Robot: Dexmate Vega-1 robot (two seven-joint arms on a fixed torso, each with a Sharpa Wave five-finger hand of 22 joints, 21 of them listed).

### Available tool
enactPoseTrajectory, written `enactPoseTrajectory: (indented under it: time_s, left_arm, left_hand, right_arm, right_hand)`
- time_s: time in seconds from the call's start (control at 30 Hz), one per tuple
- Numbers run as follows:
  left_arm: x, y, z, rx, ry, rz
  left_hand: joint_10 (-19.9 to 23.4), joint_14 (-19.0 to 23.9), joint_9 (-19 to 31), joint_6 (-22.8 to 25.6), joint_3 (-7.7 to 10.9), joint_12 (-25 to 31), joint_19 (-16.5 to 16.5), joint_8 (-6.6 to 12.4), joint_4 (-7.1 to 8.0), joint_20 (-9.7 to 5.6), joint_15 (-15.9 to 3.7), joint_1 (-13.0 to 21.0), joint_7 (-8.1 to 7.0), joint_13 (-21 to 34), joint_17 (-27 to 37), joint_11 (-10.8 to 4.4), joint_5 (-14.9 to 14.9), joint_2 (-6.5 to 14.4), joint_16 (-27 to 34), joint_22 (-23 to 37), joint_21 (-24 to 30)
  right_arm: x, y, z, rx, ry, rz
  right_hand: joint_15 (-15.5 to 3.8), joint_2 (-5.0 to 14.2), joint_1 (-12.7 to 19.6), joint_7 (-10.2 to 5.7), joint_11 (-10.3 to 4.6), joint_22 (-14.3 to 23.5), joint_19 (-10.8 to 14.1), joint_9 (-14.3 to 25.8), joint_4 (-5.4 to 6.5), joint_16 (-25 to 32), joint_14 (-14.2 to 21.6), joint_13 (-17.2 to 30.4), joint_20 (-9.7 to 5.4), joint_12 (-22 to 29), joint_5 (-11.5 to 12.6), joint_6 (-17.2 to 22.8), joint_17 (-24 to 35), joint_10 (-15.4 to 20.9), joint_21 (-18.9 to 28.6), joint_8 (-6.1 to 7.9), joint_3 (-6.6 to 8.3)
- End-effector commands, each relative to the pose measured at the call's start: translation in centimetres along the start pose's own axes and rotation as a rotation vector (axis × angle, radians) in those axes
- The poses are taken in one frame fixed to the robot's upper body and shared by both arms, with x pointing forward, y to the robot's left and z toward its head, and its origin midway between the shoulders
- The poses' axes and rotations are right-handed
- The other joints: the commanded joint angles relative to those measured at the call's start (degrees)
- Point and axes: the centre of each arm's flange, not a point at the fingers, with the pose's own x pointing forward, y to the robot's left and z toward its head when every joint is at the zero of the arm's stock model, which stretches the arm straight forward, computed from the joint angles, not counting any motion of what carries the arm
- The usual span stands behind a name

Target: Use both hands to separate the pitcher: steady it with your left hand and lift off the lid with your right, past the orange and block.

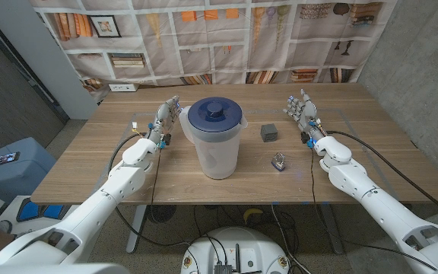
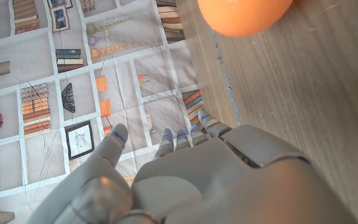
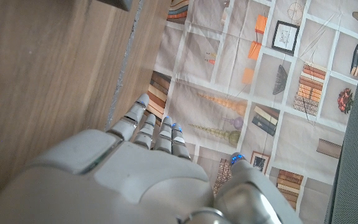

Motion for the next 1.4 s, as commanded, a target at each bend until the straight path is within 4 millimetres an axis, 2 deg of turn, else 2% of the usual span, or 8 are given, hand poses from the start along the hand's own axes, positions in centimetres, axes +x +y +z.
enactPoseTrajectory:
  time_s: [0.03,0.23,0.67,0.7,0.77,0.93,1.17,1.4]
  left_arm:
    - [-1.2,-0.2,1.7,0.035,-0.002,-0.014]
    - [-2.0,0.0,2.5,0.048,0.002,-0.045]
    - [-3.2,1.8,3.2,0.059,-0.024,-0.115]
    - [-3.3,1.9,3.2,0.056,-0.026,-0.121]
    - [-3.4,2.0,3.3,0.051,-0.029,-0.131]
    - [-4.0,2.4,3.7,0.047,-0.029,-0.165]
    - [-4.8,3.0,4.5,0.060,-0.017,-0.222]
    - [-5.3,3.6,5.0,0.055,-0.015,-0.286]
  left_hand:
    - [0.1,0.0,0.1,0.4,0.38,0.3,0.6,0.23,-0.79,-0.05,-0.24,1.0,0.15,0.1,0.3,-0.14,0.0,1.9,0.4,0.1,0.1]
    - [0.6,0.3,0.1,1.1,0.66,0.4,0.9,0.37,-2.21,0.02,-0.54,1.8,-0.11,0.1,0.3,-0.46,-0.2,1.6,0.3,0.1,0.0]
    - [4.7,3.3,0.1,4.6,1.11,1.0,3.8,0.77,-7.41,0.08,-2.04,4.4,-1.35,0.2,0.3,-1.86,-0.7,0.5,0.7,0.1,0.2]
    - [5.3,3.7,0.1,5.3,1.09,1.0,4.2,0.81,-8.14,0.18,-2.44,4.7,-1.34,0.2,0.3,-1.84,-0.7,0.3,0.7,0.2,0.2]
    - [5.8,4.0,0.1,5.5,1.08,1.1,4.4,0.78,-8.60,0.27,-2.48,4.9,-1.41,0.2,0.3,-1.93,-0.7,0.1,0.7,0.2,0.2]
    - [7.3,5.5,0.2,7.2,1.19,1.1,5.4,0.97,-10.42,0.50,-3.01,6.0,-1.88,0.2,0.3,-3.22,-0.7,-0.4,0.8,0.2,0.2]
    - [9.2,7.1,0.2,8.7,1.36,1.3,6.2,1.19,-11.84,0.71,-3.54,7.6,-2.38,0.3,0.3,-4.26,-0.7,-1.1,0.8,0.2,0.0]
    - [10.0,8.3,0.2,9.2,1.33,1.3,6.6,1.28,-12.37,0.84,-4.17,8.9,-2.95,0.3,0.3,-4.97,-0.8,-1.9,0.9,0.2,0.0]
  right_arm:
    - [-0.6,0.5,-0.3,-0.002,-0.010,-0.013]
    - [-0.9,0.7,-0.5,0.000,-0.014,-0.024]
    - [-1.3,0.9,-0.6,-0.010,-0.015,-0.050]
    - [-1.4,0.9,-0.6,-0.009,-0.017,-0.053]
    - [-1.5,0.9,-0.6,-0.010,-0.020,-0.053]
    - [-1.6,0.9,-0.5,-0.014,-0.021,-0.063]
    - [-1.6,1.1,-0.4,-0.020,-0.023,-0.066]
    - [-1.6,1.4,-0.4,-0.025,-0.018,-0.062]
  right_hand:
    - [-0.16,-0.03,0.5,-0.06,0.05,0.2,0.6,0.1,0.05,0.3,0.5,0.1,-0.11,0.4,0.4,0.6,0.2,0.3,0.2,0.24,0.42]
    - [-0.32,0.12,0.5,-0.12,0.05,0.2,0.6,0.1,-0.04,0.4,0.5,0.0,-0.27,0.4,0.5,0.7,-0.1,0.3,-0.1,0.29,0.50]
    - [-0.47,0.39,0.6,-0.19,-0.01,0.2,0.8,0.1,-0.18,0.4,0.6,-0.2,-0.56,0.5,0.6,0.8,-0.6,0.3,-0.6,0.34,0.64]
    - [-0.47,0.41,0.6,-0.16,-0.03,0.2,0.9,0.1,-0.19,0.5,0.6,-0.2,-0.55,0.5,0.7,0.8,-0.6,0.3,-0.6,0.34,0.65]
    - [-0.59,0.44,0.6,-0.14,-0.02,0.2,0.9,0.1,-0.22,0.5,0.6,-0.2,-0.58,0.5,0.7,0.9,-0.7,0.4,-0.7,0.34,0.67]
    - [-0.67,0.50,0.7,-0.22,-0.03,0.2,0.8,0.1,-0.28,0.5,0.6,-0.3,-0.68,0.5,0.7,0.8,-0.9,0.3,-0.9,0.33,0.71]
    - [-0.74,0.63,0.7,-0.27,-0.02,0.2,0.8,0.1,-0.35,0.5,0.7,-0.4,-0.82,0.5,0.8,0.8,-1.1,0.4,-1.3,0.33,0.78]
    - [-0.74,0.69,0.7,-0.31,0.02,0.2,0.8,0.1,-0.40,0.5,0.7,-0.4,-0.86,0.5,0.8,0.8,-1.3,0.3,-1.5,0.32,0.81]
